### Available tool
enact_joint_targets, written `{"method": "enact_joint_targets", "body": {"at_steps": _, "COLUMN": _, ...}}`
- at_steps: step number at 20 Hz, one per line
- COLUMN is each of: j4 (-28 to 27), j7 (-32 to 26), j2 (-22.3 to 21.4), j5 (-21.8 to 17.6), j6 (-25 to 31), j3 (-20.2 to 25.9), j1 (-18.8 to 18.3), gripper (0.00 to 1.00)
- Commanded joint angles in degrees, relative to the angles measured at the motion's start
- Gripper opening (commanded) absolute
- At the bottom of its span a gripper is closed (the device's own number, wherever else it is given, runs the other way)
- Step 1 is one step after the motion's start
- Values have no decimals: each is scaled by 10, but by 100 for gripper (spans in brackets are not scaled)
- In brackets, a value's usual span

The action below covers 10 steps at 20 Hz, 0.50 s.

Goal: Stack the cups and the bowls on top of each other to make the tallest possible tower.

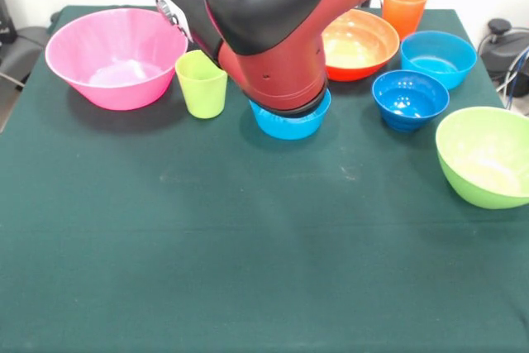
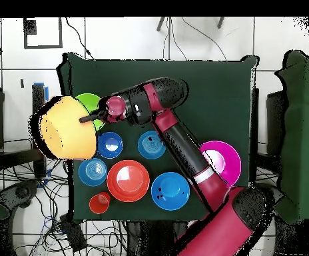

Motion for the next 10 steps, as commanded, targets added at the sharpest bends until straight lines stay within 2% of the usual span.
{"method": "enact_joint_targets", "body": {"at_steps": 1, "j4": -111, "j7": -149, "j2": 14, "j5": 27, "j6": 92, "j3": -34, "j1": 22, "gripper": 0}}
{"method": "enact_joint_targets", "body": {"at_steps": 10, "j4": -150, "j7": -169, "j2": 19, "j5": 16, "j6": 144, "j3": -39, "j1": 28, "gripper": 0}}
